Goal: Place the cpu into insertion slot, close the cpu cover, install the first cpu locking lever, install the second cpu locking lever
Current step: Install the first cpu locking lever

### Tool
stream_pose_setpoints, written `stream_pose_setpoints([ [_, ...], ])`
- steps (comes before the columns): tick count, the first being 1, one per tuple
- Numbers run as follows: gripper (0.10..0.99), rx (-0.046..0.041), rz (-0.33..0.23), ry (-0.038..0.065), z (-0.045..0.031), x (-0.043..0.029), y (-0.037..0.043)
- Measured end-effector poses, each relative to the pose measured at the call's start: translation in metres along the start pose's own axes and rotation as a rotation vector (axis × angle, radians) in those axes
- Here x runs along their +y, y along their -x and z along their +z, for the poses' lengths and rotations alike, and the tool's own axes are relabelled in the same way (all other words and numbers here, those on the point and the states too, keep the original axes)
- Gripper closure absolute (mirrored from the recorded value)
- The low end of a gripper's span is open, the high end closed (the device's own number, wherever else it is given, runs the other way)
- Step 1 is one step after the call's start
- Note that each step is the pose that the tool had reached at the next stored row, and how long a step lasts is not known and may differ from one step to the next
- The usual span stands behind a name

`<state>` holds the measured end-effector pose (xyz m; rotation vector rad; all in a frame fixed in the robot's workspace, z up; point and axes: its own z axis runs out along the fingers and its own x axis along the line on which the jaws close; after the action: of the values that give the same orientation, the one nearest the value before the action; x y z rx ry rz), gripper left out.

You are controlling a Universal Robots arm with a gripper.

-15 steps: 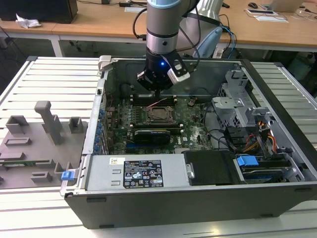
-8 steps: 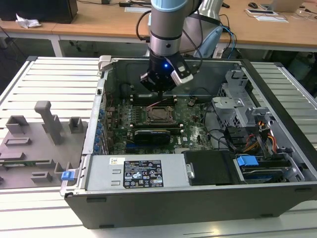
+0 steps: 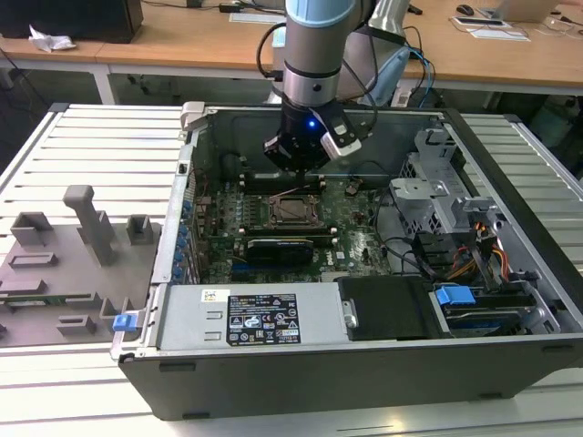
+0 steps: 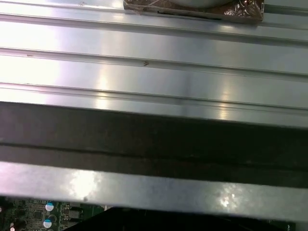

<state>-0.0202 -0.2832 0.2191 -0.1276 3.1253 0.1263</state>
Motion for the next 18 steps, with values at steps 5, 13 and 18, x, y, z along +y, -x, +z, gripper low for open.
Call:
stream_pose_setpoints([
  [5,0.980,0.0000,0.000,0.000,0.0070,-0.0008,0.0024],
  [13,0.980,0.0001,0.000,0.000,0.0137,-0.0016,0.0046],
  [18,0.980,0.0000,0.000,-0.001,0.0140,-0.0017,0.0048],
])
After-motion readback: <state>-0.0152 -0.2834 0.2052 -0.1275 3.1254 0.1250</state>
